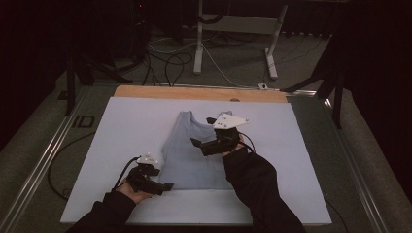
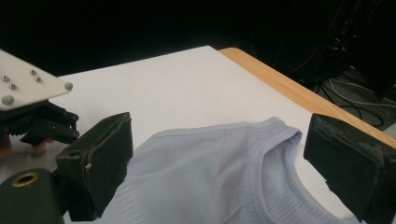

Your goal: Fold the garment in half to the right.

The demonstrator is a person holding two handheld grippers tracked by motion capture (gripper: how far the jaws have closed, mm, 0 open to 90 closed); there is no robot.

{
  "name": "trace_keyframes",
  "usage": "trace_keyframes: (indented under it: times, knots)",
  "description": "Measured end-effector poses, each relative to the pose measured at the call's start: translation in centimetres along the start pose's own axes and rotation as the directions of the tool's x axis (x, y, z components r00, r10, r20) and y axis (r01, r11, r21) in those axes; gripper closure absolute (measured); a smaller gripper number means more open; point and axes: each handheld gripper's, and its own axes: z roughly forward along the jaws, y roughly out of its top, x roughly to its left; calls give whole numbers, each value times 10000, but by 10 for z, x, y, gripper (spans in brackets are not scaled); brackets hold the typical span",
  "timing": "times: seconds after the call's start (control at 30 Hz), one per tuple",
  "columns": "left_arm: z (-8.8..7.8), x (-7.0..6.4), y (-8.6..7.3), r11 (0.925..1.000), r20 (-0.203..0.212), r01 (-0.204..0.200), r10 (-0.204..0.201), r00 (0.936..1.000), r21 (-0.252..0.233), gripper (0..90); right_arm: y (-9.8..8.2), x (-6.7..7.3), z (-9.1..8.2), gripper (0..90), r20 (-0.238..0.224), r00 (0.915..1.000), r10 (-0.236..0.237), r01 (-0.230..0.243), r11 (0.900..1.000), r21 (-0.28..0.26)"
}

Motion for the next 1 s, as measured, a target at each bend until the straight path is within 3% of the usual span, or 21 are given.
trace_keyframes:
  times: [0.03,0.13,0.43,0.8,1.0]
  knots:
    - [0,0,0,10000,27,-54,53,10000,66,191,0,1,0,80,-6,9998,175,-175,9998,26]
    - [1,-3,3,9994,214,-181,175,9996,280,247,0,1,1,80,-71,10000,-41,41,10000,9]
    - [1,-6,5,9996,774,79,-98,9969,253,453,2,2,4,80,-133,9999,-12,12,10000,2]
    - [8,-16,6,9984,688,129,-167,9975,553,613,3,5,18,80,-332,9994,-57,61,9999,100]
    - [9,-15,3,9978,828,420,-462,9955,518,751,4,8,25,81,-398,9992,-89,96,9998,161]
